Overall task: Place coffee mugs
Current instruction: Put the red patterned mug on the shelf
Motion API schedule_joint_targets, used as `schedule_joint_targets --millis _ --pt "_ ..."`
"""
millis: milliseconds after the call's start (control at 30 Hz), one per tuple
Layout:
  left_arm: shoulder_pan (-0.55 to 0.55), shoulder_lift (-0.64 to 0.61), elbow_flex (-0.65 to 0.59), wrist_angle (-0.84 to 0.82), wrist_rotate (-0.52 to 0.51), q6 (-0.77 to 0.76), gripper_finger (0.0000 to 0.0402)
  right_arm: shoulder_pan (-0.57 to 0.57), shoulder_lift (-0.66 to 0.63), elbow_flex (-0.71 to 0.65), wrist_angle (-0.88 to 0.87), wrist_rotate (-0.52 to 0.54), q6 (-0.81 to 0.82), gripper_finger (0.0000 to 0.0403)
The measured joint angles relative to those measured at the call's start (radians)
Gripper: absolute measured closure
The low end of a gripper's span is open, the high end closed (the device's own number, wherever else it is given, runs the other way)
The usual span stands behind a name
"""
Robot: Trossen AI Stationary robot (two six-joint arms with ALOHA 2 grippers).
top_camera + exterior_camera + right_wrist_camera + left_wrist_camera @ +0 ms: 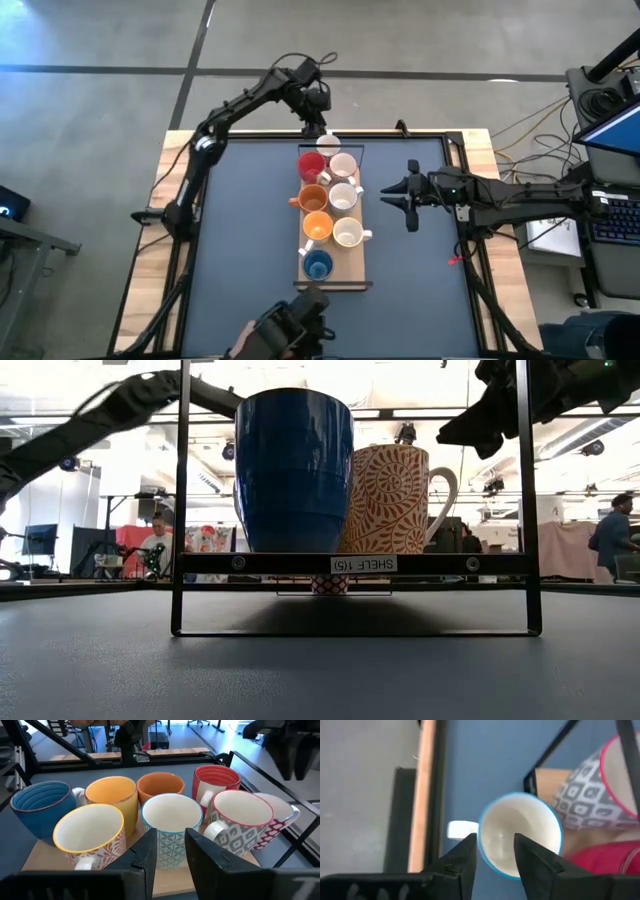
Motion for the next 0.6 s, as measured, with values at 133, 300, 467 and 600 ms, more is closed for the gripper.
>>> schedule_joint_targets --millis 133,300,467,600 --pt "-0.014 0.067 0.071 -0.08 0.001 0.034 0.0276 0.0 0.011 0.0 0.016 0.001 -0.009 0.031" --pt "-0.021 0.078 0.055 -0.06 -0.006 0.052 0.0275 0.0 0.028 0.0 0.041 0.001 -0.018 0.0309" --pt "-0.02 0.086 0.053 -0.026 -0.032 0.03 0.0275 0.0 0.028 0.0 0.045 0.002 -0.017 0.031" --pt "-0.019 0.089 0.052 -0.023 -0.029 0.025 0.0275 0.0 0.028 0.0 0.045 0.002 -0.018 0.031"
